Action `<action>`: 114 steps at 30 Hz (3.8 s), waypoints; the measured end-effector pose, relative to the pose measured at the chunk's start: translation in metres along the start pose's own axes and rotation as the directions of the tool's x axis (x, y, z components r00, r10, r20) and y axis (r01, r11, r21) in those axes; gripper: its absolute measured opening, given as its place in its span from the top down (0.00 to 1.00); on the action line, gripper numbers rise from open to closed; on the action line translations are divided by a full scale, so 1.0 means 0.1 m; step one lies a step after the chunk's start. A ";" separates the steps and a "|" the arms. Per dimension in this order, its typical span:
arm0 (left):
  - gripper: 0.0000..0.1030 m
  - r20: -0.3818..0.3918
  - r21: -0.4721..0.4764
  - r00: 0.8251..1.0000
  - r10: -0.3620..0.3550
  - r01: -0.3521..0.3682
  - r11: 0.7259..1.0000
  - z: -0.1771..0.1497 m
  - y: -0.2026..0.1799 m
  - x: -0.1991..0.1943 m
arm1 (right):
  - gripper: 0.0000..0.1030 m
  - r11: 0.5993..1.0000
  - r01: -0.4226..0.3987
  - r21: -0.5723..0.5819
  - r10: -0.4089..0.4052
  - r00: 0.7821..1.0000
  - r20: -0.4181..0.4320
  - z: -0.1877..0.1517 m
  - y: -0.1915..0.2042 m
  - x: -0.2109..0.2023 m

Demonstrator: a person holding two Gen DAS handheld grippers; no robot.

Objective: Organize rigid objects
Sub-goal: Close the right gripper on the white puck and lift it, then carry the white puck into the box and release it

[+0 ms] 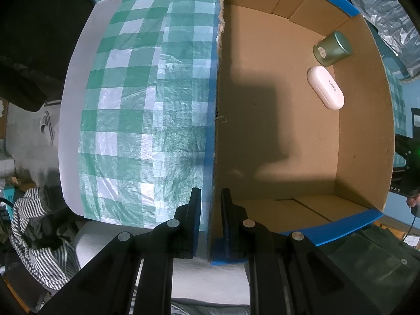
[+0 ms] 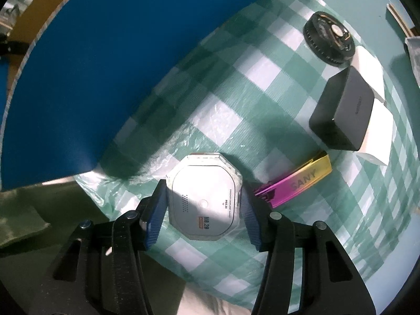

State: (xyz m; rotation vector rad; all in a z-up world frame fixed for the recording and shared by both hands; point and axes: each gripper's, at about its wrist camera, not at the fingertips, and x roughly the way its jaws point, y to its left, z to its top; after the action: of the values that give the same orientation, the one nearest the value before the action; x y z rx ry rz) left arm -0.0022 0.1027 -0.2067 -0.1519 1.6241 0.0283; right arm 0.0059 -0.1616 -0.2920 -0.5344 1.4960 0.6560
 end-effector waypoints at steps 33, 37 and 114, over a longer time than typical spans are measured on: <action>0.86 0.004 0.016 1.000 0.006 -0.006 1.000 0.02 -0.03 -0.02 | 0.48 0.999 -0.019 0.045 0.016 0.997 0.079 0.50 -0.30 -0.94; 0.86 0.004 0.018 1.000 0.009 -0.009 1.000 0.02 -0.03 -0.03 | 0.48 1.000 -0.015 0.023 0.013 0.996 0.091 0.72 -0.20 -1.11; 0.86 -0.007 0.038 1.000 0.003 -0.003 0.999 0.04 -0.07 -0.01 | 0.44 0.999 0.028 0.028 -0.032 0.988 0.149 1.76 0.19 -1.39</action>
State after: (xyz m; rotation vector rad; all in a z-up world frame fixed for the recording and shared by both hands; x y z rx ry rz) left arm 0.0028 0.0962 -0.2056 -0.1205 1.6311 -0.0002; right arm 0.1251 -0.0362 -0.1485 -0.4765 1.3512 0.6392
